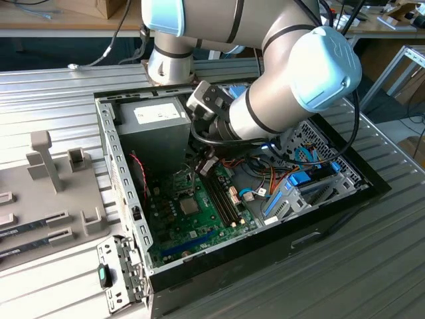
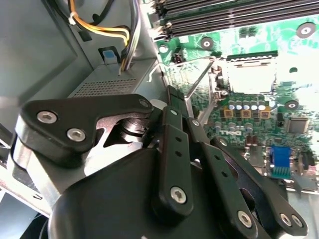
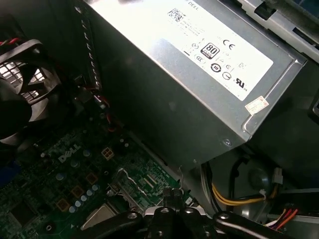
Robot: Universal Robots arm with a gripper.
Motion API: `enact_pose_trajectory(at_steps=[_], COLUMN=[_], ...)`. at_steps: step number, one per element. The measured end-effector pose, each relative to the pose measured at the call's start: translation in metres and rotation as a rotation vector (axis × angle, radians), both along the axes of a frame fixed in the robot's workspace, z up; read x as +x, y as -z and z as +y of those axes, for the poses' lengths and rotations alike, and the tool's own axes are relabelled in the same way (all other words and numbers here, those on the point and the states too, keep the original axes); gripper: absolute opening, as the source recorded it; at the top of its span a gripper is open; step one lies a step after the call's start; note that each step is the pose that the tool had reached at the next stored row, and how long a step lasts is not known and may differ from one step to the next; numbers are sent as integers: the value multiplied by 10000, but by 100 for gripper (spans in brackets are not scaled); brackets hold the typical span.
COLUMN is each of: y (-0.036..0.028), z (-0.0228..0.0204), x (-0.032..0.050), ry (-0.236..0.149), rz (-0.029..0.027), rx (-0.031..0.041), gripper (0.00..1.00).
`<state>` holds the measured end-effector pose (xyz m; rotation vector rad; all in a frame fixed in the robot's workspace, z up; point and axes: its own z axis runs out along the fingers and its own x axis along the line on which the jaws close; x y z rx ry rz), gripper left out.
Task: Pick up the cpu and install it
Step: 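Close the cpu cover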
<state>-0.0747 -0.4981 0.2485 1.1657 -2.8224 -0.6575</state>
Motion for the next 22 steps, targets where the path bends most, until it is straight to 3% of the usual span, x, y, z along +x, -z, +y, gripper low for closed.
enact_pose_trajectory(at_steps=[3,5,6,9,10,11,13,16,18,19,22], y=[0,0,-1,0,0,-1,1,5,22,35,62], z=[-76,-84,-86,-86,-86,-87,-89,-93,-99,-87,53], x=[0,0,1,0,0,0,1,22,167,198,210], ry=[1,-1,-11,-48,-67,-80,-101,-103,-113,-115,-115], rz=[0,-1,1,-1,0,1,0,22,172,203,207], rx=[13,1,-81,-642,-900,-1065,-1260,-1221,-1176,-1154,-1137], gripper=[11,11,11,11,11,11,11,11,11,11,11])
